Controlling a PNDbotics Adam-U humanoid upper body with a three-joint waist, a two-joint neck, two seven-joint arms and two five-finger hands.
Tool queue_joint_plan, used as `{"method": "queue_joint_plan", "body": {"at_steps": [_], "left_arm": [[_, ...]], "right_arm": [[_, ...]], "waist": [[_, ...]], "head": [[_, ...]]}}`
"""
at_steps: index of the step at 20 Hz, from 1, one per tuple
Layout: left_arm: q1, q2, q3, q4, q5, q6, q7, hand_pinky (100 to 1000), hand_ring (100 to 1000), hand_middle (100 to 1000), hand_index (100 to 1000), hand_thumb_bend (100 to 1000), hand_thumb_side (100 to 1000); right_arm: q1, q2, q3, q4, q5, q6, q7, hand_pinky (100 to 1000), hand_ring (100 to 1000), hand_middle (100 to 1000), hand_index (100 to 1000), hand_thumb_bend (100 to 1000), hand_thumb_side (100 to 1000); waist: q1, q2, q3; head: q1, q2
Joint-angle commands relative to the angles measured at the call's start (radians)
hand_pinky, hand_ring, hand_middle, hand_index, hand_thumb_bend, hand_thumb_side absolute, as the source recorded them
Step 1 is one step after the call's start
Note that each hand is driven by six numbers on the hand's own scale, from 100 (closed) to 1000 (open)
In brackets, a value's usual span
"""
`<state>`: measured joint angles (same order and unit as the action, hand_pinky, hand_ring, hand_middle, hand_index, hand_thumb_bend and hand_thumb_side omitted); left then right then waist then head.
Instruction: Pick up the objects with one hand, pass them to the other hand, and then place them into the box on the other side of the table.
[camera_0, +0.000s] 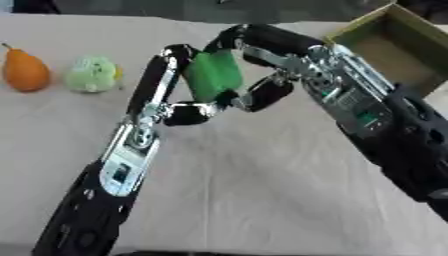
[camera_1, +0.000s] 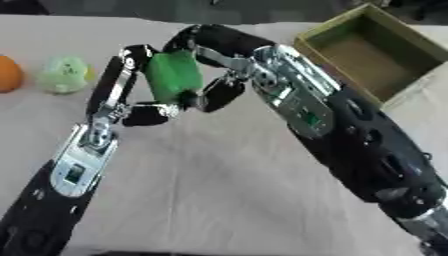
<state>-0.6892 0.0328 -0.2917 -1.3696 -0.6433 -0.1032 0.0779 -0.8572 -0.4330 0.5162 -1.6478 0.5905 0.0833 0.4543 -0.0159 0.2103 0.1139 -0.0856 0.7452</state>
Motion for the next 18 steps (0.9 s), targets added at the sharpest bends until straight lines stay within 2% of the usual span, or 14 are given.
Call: {"method": "queue_joint_plan", "body": {"at_steps": [1,5,6,7,10,18], "left_arm": [[-0.024,-0.001,0.01,-0.015,-0.041,0.008,-0.003,553,525,567,675,347,100],[-0.024,0.002,0.014,-0.014,-0.085,0.019,0.011,608,579,628,754,531,100],[-0.024,0.002,0.015,-0.014,-0.096,0.022,0.014,617,588,639,775,624,160],[-0.025,0.003,0.016,-0.014,-0.109,0.024,0.019,621,594,647,783,662,187],[-0.024,0.004,0.017,-0.012,-0.136,0.028,0.036,629,603,658,801,715,213],[-0.019,0.007,0.03,-0.003,-0.16,0.061,0.094,623,604,659,810,772,238]], "right_arm": [[-0.015,-0.018,-0.01,-0.019,-0.024,0.002,0.006,933,768,492,660,100,100],[-0.014,-0.023,-0.012,-0.024,-0.033,0.005,0.012,932,758,475,645,100,100],[-0.014,-0.025,-0.013,-0.026,-0.034,0.006,0.013,931,756,473,643,100,100],[-0.014,-0.026,-0.013,-0.028,-0.035,0.006,0.013,931,755,470,640,100,100],[-0.014,-0.031,-0.016,-0.032,-0.039,0.008,0.013,930,753,464,634,100,100],[-0.01,-0.041,-0.024,-0.04,-0.044,0.012,0.013,930,751,460,631,100,100]], "waist": [[0.003,-0.022,-0.001],[0.004,-0.023,0.0],[0.004,-0.024,0.0],[0.005,-0.024,0.0],[0.005,-0.025,0.0],[0.007,-0.026,-0.003]], "head": [[-0.003,0.003],[-0.005,0.004],[-0.005,0.004],[-0.005,0.003],[-0.006,0.002],[-0.006,0.002]]}}
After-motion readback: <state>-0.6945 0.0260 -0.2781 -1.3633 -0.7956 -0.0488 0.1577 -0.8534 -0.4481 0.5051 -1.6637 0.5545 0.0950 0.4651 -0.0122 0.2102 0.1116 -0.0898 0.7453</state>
